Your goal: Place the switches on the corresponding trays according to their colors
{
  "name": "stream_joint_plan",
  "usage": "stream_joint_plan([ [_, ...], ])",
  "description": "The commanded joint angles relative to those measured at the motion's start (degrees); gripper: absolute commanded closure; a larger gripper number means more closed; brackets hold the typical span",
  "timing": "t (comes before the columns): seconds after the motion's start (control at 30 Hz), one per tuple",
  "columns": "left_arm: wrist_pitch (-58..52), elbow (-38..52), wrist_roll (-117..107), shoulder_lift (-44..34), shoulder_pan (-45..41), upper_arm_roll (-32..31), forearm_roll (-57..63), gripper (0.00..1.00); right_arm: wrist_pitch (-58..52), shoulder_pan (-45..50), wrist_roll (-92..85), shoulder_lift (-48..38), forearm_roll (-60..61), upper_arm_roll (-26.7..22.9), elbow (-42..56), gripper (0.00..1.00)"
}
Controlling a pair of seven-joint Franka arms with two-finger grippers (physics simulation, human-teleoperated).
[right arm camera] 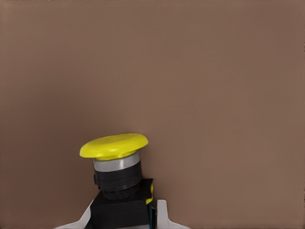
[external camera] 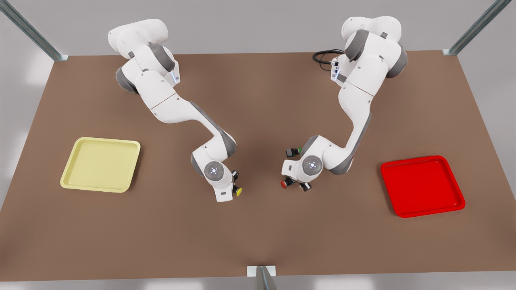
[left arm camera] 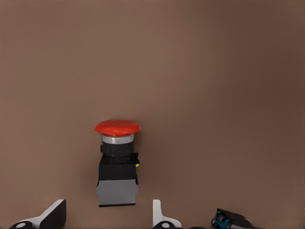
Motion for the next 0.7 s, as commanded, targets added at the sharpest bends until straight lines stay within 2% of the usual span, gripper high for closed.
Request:
stream_joint_plan([
  [0.0,0.0,0.0,-0.1,0.1,0.0,0.0,-0.2,0.11,0.0,0.0,0.2,0.0,-0.2,0.0,0.1,0.55],
  [0.13,0.2,0.2,-0.7,0.3,-0.3,-0.1,-0.3,0.11,-1.8,-0.4,1.4,-1.5,0.1,0.2,0.9,0.53],
  [0.3,0.6,0.3,-0.8,0.5,-0.4,-0.2,-0.4,0.21,-3.1,-1.0,2.7,-2.8,0.1,0.4,0.9,0.53],
  [0.43,2.5,0.3,-1.5,1.6,-0.4,-0.1,-0.5,0.24,-7.6,-7.2,1.1,-7.7,0.0,0.4,-1.0,0.52],
  [0.47,2.6,0.3,-1.5,1.7,-0.4,-0.1,-0.5,0.24,-7.3,-9.4,-0.9,-10.5,0.0,0.5,-4.7,0.52],
  [0.5,2.6,0.2,-1.5,1.7,-0.4,-0.1,-0.4,0.3,-6.8,-13.2,-2.5,-15.6,0.0,2.0,-11.3,0.51],
  [0.53,2.6,0.3,-1.5,1.7,-0.4,-0.1,-0.3,0.3,-4.9,-17.3,-5.4,-19.6,0.0,3.5,-17.6,0.51],
  [0.67,2.0,0.1,-1.5,1.6,-0.4,-0.1,-0.3,0.34,-1.7,-27.2,-15.9,-31.9,0.0,3.7,-34.4,0.51],
])
